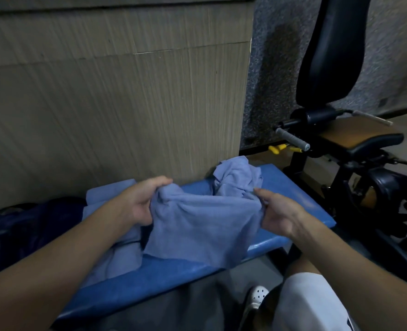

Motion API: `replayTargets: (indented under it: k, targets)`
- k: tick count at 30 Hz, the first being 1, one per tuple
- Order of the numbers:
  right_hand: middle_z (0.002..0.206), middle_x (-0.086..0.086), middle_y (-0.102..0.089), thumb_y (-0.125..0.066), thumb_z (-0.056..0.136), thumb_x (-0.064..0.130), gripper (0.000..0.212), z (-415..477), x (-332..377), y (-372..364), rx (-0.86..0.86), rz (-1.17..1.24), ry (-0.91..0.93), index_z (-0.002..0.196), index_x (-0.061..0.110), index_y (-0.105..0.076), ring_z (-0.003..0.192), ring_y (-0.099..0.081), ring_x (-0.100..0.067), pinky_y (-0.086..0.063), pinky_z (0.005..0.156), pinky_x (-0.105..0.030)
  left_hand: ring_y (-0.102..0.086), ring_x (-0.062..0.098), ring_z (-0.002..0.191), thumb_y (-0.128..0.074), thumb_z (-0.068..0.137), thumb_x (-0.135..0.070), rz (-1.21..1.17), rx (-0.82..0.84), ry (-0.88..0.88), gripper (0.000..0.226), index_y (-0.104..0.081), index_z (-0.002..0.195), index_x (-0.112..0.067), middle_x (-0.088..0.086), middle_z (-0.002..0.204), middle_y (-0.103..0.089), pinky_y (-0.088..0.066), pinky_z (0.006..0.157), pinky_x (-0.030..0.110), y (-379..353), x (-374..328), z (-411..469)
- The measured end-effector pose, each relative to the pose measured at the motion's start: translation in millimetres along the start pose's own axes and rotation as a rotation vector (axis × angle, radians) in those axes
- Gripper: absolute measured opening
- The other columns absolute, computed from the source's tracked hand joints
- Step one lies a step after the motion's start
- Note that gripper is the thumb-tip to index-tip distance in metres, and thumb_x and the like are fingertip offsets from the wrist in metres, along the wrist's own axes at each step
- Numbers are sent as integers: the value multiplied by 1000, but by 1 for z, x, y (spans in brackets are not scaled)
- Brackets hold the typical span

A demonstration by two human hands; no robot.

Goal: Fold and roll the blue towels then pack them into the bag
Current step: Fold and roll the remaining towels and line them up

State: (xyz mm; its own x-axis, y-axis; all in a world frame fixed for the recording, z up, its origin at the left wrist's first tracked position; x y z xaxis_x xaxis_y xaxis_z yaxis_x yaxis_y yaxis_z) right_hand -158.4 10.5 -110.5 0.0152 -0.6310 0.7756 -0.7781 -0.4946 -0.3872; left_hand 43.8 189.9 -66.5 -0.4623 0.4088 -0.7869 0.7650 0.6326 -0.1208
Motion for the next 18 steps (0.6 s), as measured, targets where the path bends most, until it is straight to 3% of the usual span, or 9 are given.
replayTargets:
  k: [3, 6, 9, 11, 14, 16, 18]
  targets:
    - [119, -20, -66, -62, 92, 15, 35, 0, 21, 3, -47, -34, 85, 122, -2, -59, 104, -67, -31, -57, 76, -37, -62, 18, 58, -56, 93, -21, 86, -56, 57, 23, -59, 74, -8, 8, 66, -64, -51, 53, 24, 8, 13, -1]
    - [125, -21, -59, -53, 95, 6, 34, -6, 43, 0, -55, -63, 174, 128, 2, -52, 113, -60, -32, -50, 83, -40, -63, 20, 47, -53, 93, -20, 109, -128, 29, 27, -59, 71, -8, 9, 59, -65, -51, 43, 24, 20, 7, -7]
    - [114, -19, -59, -43, 96, -4, 30, -12, 58, -6, -32, -61, 235, 121, 11, -48, 97, -61, -27, -49, 73, -32, -61, 21, 56, -47, 94, -22, 99, -176, -77, 29, -58, 71, -8, 8, 61, -64, -49, 53, 25, 27, -11, -13]
    - [110, -18, -61, -47, 96, 0, 27, -15, 63, -12, -14, -73, 244, 121, 7, -53, 90, -61, -24, -48, 69, -30, -57, 20, 67, -47, 95, -20, 65, -206, -156, 27, -60, 75, -7, 9, 70, -62, -46, 64, 31, 33, -23, -19]
    - [101, -13, -64, -54, 96, 7, 16, -23, 72, -21, -11, -74, 274, 111, 7, -59, 82, -62, -19, -48, 66, -29, -55, 22, 73, -41, 93, -14, 9, -221, -221, 22, -56, 80, -8, 13, 81, -56, -43, 67, 33, 40, -35, -26]
    - [100, -10, -64, -52, 96, 5, 16, -27, 81, -24, -18, -70, 302, 111, 9, -57, 85, -62, -20, -48, 69, -30, -54, 26, 77, -38, 88, -11, -38, -236, -266, 16, -53, 82, -8, 13, 84, -56, -43, 69, 34, 45, -44, -33]
    - [110, -12, -60, -49, 95, 1, 28, -27, 88, -29, -3, -57, 318, 122, 9, -52, 99, -59, -23, -46, 80, -31, -49, 23, 69, -46, 73, -10, -88, -238, -308, 6, -47, 76, -15, 7, 79, -49, -40, 63, 33, 48, -51, -43]
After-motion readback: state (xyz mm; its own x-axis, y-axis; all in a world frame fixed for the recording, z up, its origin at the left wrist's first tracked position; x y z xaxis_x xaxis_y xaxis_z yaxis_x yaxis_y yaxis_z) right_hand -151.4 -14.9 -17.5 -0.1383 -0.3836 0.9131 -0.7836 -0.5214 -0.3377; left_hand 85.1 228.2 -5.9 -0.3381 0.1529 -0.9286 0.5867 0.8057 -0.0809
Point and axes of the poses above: each hand's wrist, its own z-axis towards the middle knuckle, its own y-axis out of the back of the hand, x = y × z, the point moved 10 cm from there along z, towards the middle knuckle
